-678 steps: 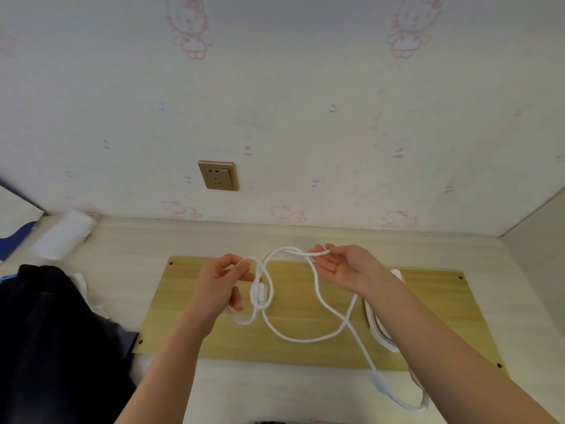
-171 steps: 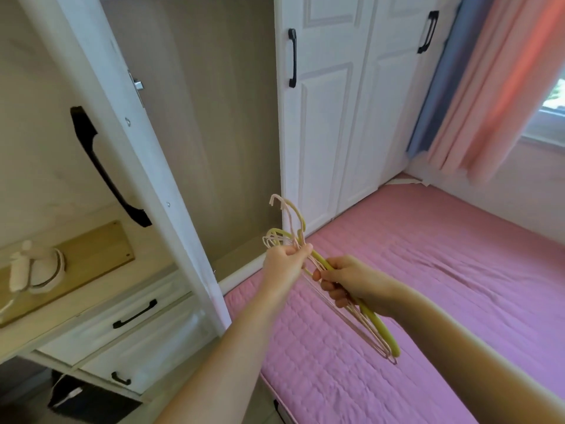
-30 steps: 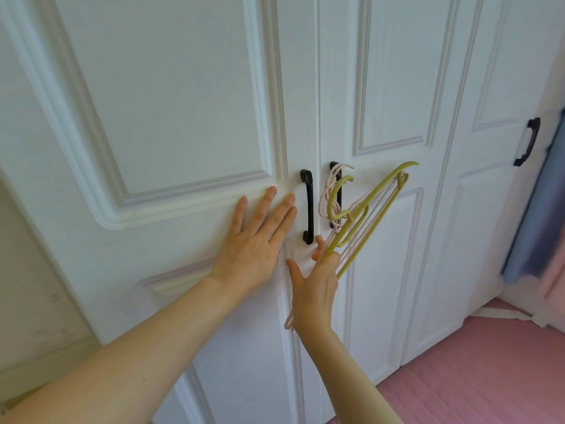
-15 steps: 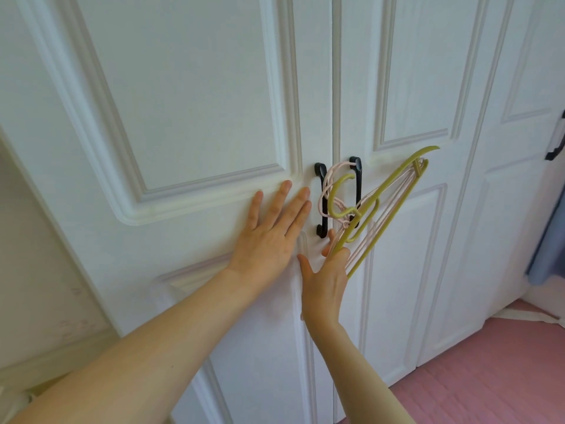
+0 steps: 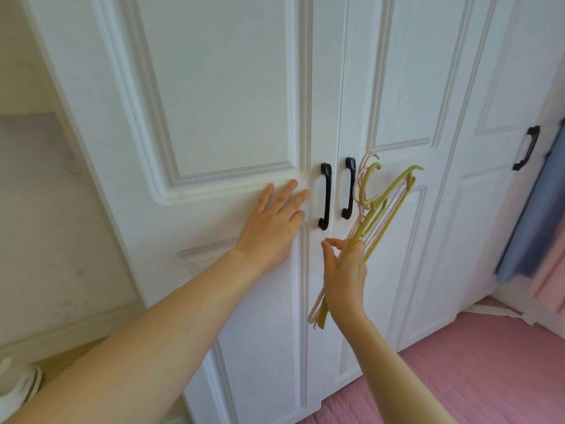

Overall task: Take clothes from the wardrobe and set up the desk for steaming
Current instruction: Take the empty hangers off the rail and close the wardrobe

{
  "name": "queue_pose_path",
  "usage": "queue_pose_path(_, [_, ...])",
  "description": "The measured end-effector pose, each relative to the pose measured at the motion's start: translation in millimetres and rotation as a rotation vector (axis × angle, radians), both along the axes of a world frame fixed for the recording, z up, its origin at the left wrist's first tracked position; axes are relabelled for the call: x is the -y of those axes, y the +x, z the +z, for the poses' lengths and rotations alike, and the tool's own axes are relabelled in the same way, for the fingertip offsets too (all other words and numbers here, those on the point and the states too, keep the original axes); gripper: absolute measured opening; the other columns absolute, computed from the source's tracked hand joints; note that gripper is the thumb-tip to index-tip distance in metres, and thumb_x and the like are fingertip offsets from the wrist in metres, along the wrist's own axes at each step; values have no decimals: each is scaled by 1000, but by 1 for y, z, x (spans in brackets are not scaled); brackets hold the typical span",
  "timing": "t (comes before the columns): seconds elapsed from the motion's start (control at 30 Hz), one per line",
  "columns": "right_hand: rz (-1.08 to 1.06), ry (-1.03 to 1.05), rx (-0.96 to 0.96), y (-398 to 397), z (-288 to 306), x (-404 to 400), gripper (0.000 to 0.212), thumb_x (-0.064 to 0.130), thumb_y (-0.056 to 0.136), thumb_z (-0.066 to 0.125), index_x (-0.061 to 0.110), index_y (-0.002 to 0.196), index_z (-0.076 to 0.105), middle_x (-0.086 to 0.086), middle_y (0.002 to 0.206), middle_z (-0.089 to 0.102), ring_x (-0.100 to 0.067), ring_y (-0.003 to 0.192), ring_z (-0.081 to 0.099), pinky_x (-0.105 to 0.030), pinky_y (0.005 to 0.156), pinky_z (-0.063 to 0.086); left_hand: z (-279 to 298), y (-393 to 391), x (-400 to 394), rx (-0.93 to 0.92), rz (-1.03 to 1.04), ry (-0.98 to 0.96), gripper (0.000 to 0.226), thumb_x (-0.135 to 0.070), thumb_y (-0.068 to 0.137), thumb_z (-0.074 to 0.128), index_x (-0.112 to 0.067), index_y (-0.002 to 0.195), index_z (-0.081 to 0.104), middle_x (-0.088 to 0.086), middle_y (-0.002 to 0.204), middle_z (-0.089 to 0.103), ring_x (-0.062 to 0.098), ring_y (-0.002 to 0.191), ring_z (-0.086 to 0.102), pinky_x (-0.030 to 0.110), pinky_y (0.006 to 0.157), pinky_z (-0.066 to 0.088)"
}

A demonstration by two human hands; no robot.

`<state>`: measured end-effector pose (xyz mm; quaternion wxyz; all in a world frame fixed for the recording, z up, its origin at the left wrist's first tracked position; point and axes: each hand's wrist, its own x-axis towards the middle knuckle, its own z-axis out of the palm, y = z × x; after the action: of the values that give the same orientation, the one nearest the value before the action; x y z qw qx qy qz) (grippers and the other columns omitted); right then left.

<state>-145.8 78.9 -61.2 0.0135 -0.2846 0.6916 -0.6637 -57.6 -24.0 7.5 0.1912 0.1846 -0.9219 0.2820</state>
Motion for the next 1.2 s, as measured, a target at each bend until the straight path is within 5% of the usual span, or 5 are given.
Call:
queue_pose_path(0.3, [122,-92,96,58,10,-79,27,21,100,46,-1,84,44,-11,62,52,-20,49,51,-32,52,55,-11,59,-45,-204,-101,816,41,-12,95,47,-18,135,51,-2,157,27,12,148,6,27,117,11])
queue_pose_path(0.53, [297,-159,281,130,26,-131,21,19,99,48,10,80,46,-3,59,43,-13,46,37,-24,40,37,-41,137,-87,-300,-116,1080,36,-16,97,48,-19,132,53,-4,151,38,12,139,34,16,103,22])
queue_pose_path(0.77, [462,-182,386,215,20,-170,25,18,100,46,11,76,44,-1,59,39,-13,45,30,-22,38,30,-71,218,-123,-426,-23,1488,44,-28,96,49,-20,139,45,-6,143,46,13,130,44,25,101,37])
queue_pose_path(0.97, [662,-173,477,290,10,-195,25,21,100,45,10,78,46,-3,60,35,-9,41,30,-18,34,30,-106,286,-148,-733,84,2136,45,-26,97,53,-4,135,43,5,124,53,25,111,61,39,100,48])
queue_pose_path(1.2, [968,-124,602,354,7,-184,26,24,100,43,11,77,46,1,57,36,-5,38,30,-15,33,32,-124,362,-145,-1023,68,2385,50,-35,99,48,-6,138,41,18,133,55,31,97,68,39,83,56])
